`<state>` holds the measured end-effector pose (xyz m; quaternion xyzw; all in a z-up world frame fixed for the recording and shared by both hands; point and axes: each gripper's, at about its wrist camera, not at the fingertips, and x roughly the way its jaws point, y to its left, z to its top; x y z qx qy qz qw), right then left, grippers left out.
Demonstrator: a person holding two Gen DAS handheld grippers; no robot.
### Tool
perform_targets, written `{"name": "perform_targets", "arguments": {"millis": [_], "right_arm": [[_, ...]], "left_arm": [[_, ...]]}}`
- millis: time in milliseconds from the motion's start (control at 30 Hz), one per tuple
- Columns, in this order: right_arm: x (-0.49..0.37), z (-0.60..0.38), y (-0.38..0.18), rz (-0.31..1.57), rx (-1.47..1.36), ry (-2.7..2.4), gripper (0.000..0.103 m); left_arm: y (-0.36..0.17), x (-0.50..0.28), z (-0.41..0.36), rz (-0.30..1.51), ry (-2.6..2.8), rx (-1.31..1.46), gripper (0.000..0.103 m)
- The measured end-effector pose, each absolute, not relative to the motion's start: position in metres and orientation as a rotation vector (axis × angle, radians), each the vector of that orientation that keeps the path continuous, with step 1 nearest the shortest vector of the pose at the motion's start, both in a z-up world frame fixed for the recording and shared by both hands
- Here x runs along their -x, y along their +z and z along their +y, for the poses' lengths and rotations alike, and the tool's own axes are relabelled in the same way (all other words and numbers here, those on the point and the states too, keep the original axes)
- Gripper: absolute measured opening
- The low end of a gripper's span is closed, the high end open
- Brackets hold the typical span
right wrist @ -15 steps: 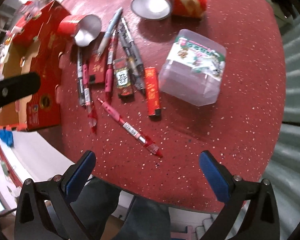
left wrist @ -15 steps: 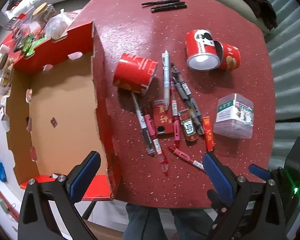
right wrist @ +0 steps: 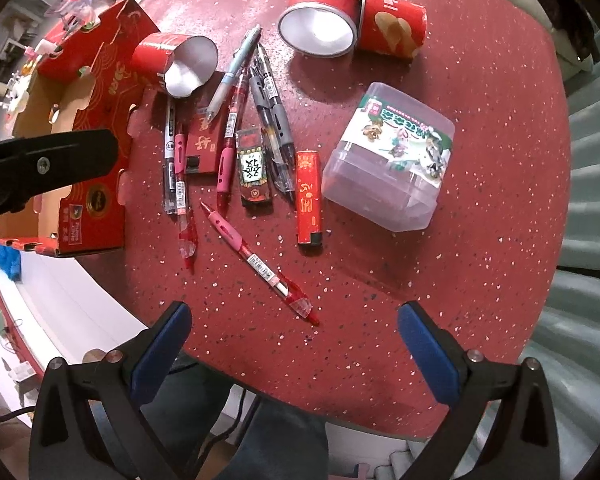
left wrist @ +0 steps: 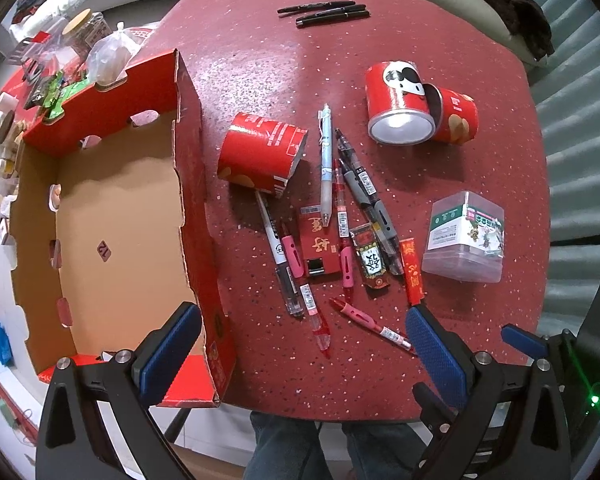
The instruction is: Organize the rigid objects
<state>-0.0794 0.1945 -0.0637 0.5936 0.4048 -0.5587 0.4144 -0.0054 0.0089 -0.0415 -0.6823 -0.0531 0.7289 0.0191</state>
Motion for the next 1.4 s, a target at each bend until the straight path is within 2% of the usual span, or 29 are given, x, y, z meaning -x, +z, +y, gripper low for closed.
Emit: {"name": "perform_targets", "arguments": {"millis": [133,167,1133,1200,1400], "right_arm": [[0.079,0.192,-0.062,1.026,-1.477,-1.408,0.103],[0.078,0.192,-0.062,1.024,-1.478,-1.409,0.103],[0.078,0.189,-0.064,1.017,-1.477,-1.413,0.103],[0.079,0.190,-0.066,1.016,-1.479,-1.411,0.103],[0.079,0.194,-0.074,1.024,-1.444,-1.406,0.103]], "left_arm": [[-0.042,0.005,0.007,-0.174,2.266,2.124,0.103],[-0.043,0.006,0.007,-0.431,2.378,2.207,0.103],[-0.044,0.012,0.005,-0.457,2.389,2.221,0.103],[-0.044,0.016,0.005,-0.776,2.497,2.282,0.103],[-0.042,0.041,-0.005,-0.711,2.598,2.207,0.103]]}}
